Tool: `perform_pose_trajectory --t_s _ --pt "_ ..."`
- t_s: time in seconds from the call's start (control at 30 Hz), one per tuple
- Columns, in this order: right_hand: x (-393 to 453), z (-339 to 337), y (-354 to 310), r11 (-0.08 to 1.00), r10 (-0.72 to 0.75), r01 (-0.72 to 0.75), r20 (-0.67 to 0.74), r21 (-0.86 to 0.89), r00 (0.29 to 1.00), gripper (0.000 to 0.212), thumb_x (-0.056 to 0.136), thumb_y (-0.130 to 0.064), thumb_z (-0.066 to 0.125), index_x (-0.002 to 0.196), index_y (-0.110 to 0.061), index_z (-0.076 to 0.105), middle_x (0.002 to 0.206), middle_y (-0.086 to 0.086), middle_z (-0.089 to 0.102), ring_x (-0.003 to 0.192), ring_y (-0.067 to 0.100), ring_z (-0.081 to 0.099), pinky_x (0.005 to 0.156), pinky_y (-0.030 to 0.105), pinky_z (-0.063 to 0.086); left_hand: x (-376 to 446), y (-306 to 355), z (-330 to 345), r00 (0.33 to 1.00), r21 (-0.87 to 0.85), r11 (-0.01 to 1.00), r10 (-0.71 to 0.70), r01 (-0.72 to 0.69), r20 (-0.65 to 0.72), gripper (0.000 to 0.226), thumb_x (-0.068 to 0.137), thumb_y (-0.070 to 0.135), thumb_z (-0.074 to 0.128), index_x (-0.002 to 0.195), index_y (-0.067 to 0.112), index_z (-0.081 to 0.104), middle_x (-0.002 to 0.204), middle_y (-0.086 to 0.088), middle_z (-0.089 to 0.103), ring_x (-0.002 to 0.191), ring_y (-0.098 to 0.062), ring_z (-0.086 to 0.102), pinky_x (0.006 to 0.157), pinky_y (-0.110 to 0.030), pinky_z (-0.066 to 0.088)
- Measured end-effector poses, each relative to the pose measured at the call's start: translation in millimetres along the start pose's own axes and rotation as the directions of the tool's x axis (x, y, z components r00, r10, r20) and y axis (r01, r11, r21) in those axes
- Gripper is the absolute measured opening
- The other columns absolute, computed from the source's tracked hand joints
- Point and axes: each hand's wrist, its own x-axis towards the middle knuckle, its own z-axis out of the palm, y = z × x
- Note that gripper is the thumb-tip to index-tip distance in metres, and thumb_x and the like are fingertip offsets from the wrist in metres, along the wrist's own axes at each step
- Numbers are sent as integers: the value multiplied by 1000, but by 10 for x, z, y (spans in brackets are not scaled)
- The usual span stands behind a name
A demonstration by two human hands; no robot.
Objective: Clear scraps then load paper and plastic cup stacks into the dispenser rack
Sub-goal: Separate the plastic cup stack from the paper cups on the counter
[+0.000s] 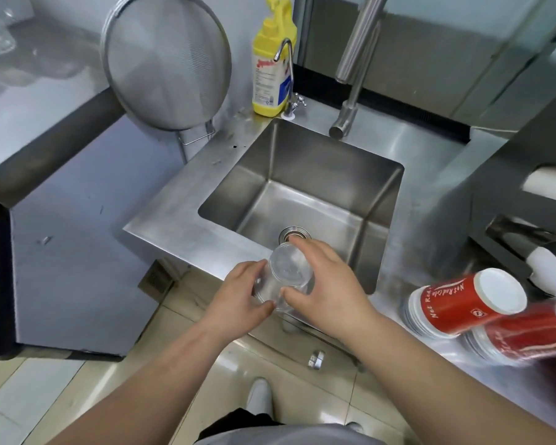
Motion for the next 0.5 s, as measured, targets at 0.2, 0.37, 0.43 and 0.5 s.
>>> perform_pose_trajectory --t_s 0.2,0.37,0.43,0.5 --pt "61 29 22 1000 31 -31 23 5 999 80 74 -29 69 146 -30 33 146 -9 39 129 6 39 96 11 27 48 -23 33 999 -6 999 32 -32 38 61 69 41 64 126 28 45 99 10 46 96 7 42 77 -7 34" --pt "109 0 32 999 48 -47 60 -13 997 79 74 -29 70 144 -30 33 140 -4 40 126 8 40 93 10 26 72 -39 22 999 1 999 37 -37 38 53 67 42 65 116 43 44 99 21 44 94 5 45 75 -8 36" --pt "127 -44 17 998 46 -43 100 -36 994 79 75 -28 68 144 -32 31 139 -2 41 125 13 42 96 17 33 97 -25 6 998 31 998 49 -50 40 48 67 42 66 103 55 36 94 25 43 89 -1 45 72 -10 34" --pt "157 -109 -11 997 40 -28 152 -77 988 78 76 -24 64 145 -33 28 140 1 41 124 18 45 100 28 40 116 -10 -16 998 58 997 39 -42 56 50 66 42 66 96 58 29 92 26 42 87 -5 43 71 -11 33"
